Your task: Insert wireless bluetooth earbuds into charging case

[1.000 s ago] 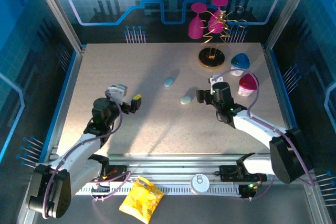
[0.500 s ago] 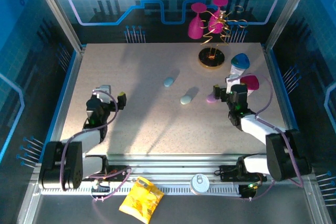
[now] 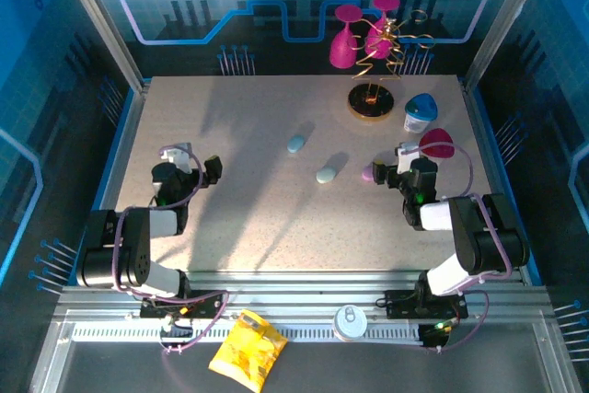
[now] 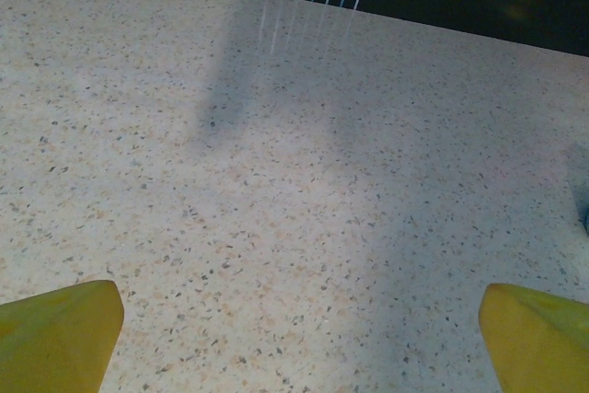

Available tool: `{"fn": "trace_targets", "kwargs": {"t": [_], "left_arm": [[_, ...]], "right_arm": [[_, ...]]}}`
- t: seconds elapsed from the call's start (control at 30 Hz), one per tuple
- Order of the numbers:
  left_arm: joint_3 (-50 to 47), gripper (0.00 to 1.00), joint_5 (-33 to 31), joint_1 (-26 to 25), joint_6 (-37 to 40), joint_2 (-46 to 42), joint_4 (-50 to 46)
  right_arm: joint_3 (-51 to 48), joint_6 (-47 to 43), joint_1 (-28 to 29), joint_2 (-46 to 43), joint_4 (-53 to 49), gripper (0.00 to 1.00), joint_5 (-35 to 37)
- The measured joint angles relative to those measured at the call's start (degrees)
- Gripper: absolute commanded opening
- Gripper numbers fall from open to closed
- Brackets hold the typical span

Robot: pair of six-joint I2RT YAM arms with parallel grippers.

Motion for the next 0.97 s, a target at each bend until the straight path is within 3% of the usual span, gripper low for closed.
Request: {"fn": "trace_targets", "kwargs": {"t": [0.23, 0.97], "left_arm": [[1.16, 0.99, -3.98, -4.90, 1.81, 4.87, 2.05], [2.40, 0.99, -6.67, -5.77, 3.32, 4.87, 2.08]], "right_arm": [[0.00, -0.02, 0.00, 0.00, 0.61, 1.00, -0.17], [0.00, -0.02, 0.00, 0.00, 0.85, 1.00, -0.17]]}}
